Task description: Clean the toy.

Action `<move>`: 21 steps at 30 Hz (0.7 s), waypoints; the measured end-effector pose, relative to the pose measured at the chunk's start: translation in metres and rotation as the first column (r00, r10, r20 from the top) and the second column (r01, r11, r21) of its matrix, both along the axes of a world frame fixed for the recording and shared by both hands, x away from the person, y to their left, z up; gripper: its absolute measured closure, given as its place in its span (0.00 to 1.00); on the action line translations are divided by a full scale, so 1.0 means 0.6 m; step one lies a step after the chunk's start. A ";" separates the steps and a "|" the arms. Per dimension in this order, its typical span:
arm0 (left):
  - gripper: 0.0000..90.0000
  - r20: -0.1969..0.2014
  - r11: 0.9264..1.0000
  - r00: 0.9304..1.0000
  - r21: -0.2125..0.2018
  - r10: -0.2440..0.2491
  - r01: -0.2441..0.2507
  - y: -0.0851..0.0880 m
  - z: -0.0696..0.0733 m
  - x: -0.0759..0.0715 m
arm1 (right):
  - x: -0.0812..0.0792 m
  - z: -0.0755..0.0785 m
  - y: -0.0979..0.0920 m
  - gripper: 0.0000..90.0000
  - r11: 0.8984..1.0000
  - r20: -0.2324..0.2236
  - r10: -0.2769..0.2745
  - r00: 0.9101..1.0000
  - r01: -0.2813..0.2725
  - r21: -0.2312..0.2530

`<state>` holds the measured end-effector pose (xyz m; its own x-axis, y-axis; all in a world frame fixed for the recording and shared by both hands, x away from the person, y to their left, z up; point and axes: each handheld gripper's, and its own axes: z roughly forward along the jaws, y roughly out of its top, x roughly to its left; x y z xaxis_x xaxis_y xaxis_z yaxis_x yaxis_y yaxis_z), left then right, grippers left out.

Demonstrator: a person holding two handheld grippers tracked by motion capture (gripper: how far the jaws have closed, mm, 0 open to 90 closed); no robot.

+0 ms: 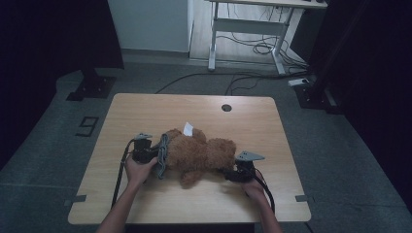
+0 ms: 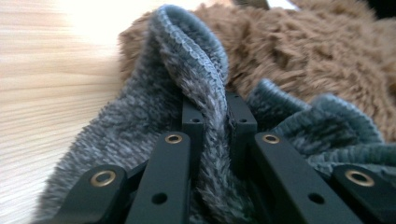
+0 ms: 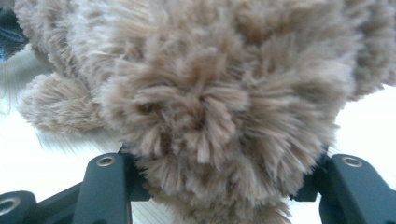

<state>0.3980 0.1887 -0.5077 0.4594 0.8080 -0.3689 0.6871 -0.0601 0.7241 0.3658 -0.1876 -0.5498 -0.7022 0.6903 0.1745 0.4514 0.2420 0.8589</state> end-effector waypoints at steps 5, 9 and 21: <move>0.90 -0.012 0.998 1.000 -0.061 -0.010 0.010 -0.004 0.002 0.005 | -0.003 0.003 0.005 0.48 1.000 0.030 0.006 1.000 -0.006 -0.011; 0.91 -0.009 0.997 1.000 -0.076 -0.004 0.003 -0.009 0.006 0.009 | 0.004 0.012 0.010 0.48 0.999 0.057 -0.006 0.998 0.007 -0.031; 0.90 0.108 1.000 0.994 -0.019 -0.022 0.024 -0.025 0.097 0.044 | 0.033 0.007 -0.012 0.47 0.998 0.086 -0.021 0.996 0.026 -0.049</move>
